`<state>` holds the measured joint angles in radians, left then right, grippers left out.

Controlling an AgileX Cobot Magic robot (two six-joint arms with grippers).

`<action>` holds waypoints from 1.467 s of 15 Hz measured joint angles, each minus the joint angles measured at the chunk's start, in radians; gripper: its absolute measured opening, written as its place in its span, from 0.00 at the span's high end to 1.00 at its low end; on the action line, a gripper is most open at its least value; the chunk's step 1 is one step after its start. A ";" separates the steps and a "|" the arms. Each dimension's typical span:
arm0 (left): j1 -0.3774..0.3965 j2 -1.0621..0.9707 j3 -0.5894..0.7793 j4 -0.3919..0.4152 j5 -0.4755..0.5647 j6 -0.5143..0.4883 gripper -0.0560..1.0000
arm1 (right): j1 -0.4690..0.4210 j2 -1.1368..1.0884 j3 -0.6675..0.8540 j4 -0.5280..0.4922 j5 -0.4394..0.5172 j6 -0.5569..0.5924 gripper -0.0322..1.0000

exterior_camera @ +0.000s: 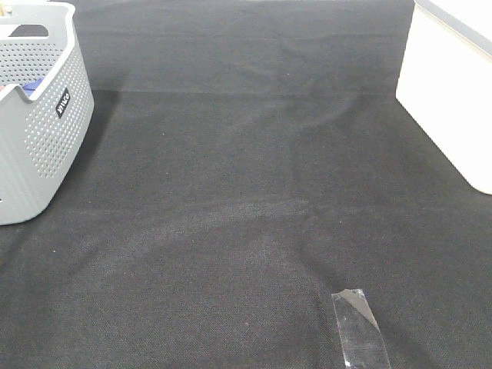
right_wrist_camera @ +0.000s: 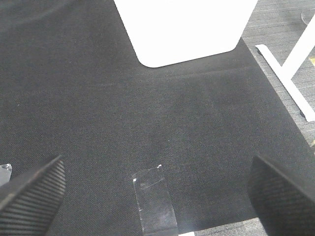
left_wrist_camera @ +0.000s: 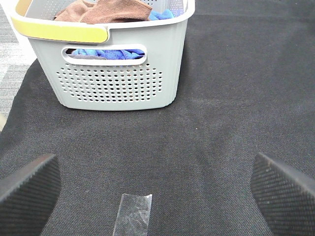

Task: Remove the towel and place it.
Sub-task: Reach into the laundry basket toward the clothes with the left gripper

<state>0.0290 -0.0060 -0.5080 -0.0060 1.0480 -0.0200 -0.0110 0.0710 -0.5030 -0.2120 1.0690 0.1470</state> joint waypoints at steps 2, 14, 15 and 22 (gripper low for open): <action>0.000 0.000 0.000 -0.013 0.000 0.009 0.01 | 0.000 0.000 0.000 0.000 0.000 0.000 0.04; 0.000 0.000 0.000 -0.014 0.000 0.012 0.01 | 0.000 0.000 0.000 0.000 0.000 0.000 0.04; 0.000 0.002 0.000 -0.014 0.000 0.012 0.01 | 0.000 0.000 0.000 0.000 0.000 0.000 0.04; 0.000 0.429 -0.245 -0.066 0.173 0.239 0.01 | 0.000 0.000 0.000 0.000 0.000 0.000 0.04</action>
<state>0.0290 0.4230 -0.7530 -0.0720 1.2210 0.2190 -0.0110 0.0710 -0.5030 -0.2120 1.0690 0.1470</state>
